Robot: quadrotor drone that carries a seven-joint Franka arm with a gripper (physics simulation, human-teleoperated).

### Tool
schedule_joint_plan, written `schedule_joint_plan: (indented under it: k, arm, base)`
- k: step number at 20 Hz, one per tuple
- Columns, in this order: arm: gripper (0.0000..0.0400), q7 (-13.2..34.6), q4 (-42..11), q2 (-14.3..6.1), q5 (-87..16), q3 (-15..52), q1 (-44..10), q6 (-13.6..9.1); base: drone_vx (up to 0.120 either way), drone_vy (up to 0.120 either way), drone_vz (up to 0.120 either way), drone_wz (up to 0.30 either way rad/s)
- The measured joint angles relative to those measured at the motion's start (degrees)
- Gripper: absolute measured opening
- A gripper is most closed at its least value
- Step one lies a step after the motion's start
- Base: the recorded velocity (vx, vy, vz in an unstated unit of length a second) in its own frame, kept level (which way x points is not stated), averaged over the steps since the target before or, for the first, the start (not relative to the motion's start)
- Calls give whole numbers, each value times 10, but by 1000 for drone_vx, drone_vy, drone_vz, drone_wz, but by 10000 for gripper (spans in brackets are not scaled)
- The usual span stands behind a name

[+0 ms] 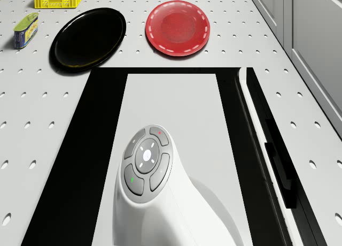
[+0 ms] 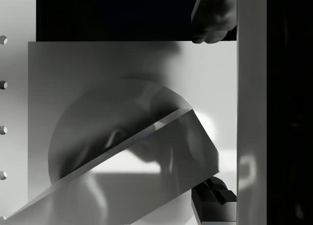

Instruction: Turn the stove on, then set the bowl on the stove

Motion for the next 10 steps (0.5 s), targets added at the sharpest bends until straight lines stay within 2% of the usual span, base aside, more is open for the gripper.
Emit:
schedule_joint_plan:
  k: [10]
  arm:
    - [400, 54, 7, 22, -7, 1, -61, -17]
  base:
    - [0, 0, 0, 0]
